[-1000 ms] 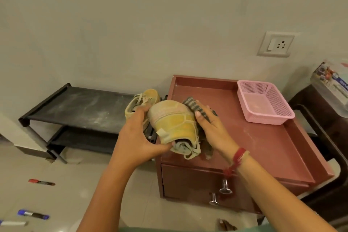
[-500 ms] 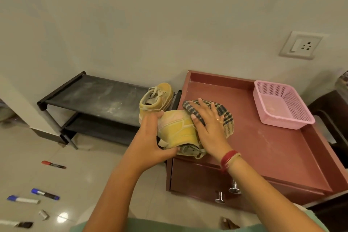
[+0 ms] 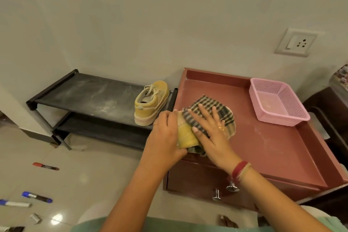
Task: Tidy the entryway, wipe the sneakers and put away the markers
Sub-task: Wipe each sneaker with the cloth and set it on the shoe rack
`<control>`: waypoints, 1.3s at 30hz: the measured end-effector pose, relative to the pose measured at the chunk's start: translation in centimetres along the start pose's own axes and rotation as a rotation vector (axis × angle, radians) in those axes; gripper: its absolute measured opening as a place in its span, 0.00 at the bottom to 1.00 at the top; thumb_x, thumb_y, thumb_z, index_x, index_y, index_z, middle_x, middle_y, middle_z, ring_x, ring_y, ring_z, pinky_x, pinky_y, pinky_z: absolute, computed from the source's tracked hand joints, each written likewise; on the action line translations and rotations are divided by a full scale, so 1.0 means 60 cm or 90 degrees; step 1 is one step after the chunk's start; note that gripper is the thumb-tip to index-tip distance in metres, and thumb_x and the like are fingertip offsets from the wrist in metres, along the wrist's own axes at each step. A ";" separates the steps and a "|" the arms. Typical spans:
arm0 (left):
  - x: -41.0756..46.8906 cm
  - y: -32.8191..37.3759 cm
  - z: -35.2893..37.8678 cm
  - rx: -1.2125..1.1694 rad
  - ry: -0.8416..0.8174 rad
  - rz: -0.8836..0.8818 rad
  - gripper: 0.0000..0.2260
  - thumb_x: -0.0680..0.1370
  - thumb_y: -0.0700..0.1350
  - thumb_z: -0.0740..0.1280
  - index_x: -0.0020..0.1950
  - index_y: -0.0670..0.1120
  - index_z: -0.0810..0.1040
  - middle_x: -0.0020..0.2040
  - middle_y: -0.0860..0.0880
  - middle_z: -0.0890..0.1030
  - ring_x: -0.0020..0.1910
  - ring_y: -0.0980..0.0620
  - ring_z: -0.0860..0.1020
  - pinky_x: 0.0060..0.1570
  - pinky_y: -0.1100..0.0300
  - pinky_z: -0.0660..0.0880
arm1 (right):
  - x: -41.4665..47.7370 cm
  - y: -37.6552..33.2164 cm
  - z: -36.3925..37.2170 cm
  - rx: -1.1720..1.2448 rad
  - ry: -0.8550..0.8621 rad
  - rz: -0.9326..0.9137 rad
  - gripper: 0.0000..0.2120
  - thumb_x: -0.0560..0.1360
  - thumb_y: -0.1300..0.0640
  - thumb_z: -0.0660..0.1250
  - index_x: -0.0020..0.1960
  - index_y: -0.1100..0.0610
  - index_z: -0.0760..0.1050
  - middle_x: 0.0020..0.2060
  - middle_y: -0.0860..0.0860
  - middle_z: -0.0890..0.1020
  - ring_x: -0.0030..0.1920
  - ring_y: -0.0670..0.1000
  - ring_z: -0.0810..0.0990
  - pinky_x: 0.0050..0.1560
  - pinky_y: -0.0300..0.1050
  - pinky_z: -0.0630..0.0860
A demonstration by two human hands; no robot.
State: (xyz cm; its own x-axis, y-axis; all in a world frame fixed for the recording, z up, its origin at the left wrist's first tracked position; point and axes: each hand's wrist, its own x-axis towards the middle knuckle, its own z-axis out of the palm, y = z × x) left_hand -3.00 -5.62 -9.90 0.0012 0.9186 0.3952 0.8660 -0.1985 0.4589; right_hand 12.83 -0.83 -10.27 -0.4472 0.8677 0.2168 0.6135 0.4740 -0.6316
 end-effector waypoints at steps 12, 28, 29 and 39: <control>0.017 0.000 -0.005 0.047 0.005 0.088 0.31 0.62 0.48 0.77 0.63 0.39 0.76 0.59 0.41 0.76 0.60 0.39 0.74 0.58 0.46 0.75 | 0.010 0.022 -0.010 -0.001 0.018 0.011 0.19 0.75 0.36 0.48 0.66 0.26 0.53 0.73 0.33 0.48 0.75 0.45 0.38 0.72 0.53 0.40; 0.023 0.002 -0.004 0.047 0.046 0.075 0.33 0.60 0.59 0.79 0.59 0.43 0.80 0.61 0.46 0.80 0.64 0.44 0.75 0.55 0.50 0.76 | 0.042 0.054 -0.041 -0.068 0.069 0.116 0.21 0.77 0.36 0.48 0.70 0.33 0.55 0.74 0.39 0.51 0.76 0.50 0.43 0.74 0.59 0.42; 0.022 0.002 -0.005 0.041 0.044 0.078 0.32 0.61 0.60 0.77 0.59 0.44 0.79 0.61 0.46 0.80 0.64 0.44 0.75 0.55 0.50 0.76 | 0.034 0.046 -0.035 -0.063 0.047 0.071 0.22 0.76 0.35 0.48 0.70 0.33 0.55 0.74 0.38 0.51 0.76 0.50 0.42 0.74 0.56 0.41; 0.024 -0.003 -0.011 -0.039 0.064 0.069 0.30 0.59 0.58 0.79 0.55 0.46 0.75 0.61 0.49 0.78 0.60 0.55 0.74 0.48 0.59 0.77 | 0.007 0.028 -0.019 -0.024 -0.015 -0.028 0.20 0.77 0.40 0.50 0.68 0.31 0.53 0.72 0.35 0.49 0.75 0.48 0.39 0.73 0.52 0.42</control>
State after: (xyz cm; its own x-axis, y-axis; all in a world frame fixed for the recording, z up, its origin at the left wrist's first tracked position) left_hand -3.47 -4.47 -8.91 0.0395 0.8524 0.5213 0.8312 -0.3176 0.4563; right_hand 14.42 0.50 -10.36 -0.4893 0.8423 0.2261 0.6170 0.5175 -0.5929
